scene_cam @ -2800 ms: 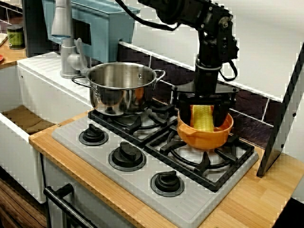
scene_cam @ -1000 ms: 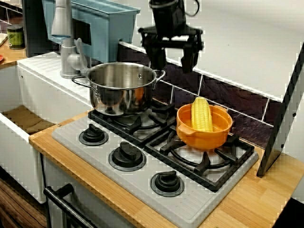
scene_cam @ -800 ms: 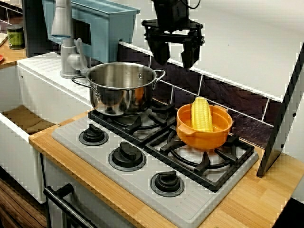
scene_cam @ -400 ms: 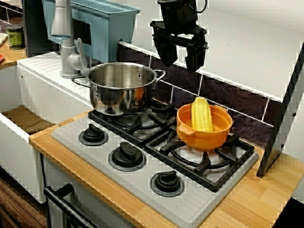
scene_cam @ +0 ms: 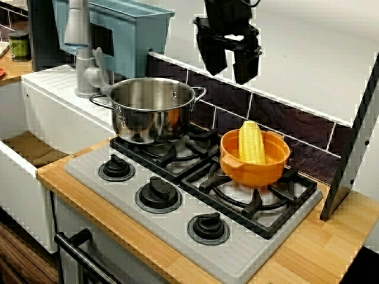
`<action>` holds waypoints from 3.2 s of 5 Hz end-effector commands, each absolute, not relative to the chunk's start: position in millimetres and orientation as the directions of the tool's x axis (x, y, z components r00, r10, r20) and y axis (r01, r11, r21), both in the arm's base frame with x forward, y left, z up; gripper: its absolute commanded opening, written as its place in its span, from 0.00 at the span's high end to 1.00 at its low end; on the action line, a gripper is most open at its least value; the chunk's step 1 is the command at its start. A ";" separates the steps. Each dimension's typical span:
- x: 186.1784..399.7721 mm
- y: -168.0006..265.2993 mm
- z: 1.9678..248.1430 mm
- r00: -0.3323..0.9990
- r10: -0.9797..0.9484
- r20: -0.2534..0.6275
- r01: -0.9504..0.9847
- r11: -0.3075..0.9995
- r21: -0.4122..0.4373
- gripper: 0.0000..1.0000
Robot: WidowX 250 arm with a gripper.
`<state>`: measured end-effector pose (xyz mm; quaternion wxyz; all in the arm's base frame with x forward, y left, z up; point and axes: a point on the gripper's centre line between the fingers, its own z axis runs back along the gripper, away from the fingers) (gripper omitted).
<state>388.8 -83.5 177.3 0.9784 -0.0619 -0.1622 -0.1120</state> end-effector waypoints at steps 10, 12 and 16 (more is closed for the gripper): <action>359.1 -83.9 148.4 0.946 0.148 0.288 -0.112 0.984 -0.139 0.00; 362.9 -85.5 133.9 0.943 0.168 0.288 -0.140 0.984 -0.113 0.00; 362.0 -83.2 124.8 0.939 0.198 0.283 -0.174 0.979 -0.109 0.00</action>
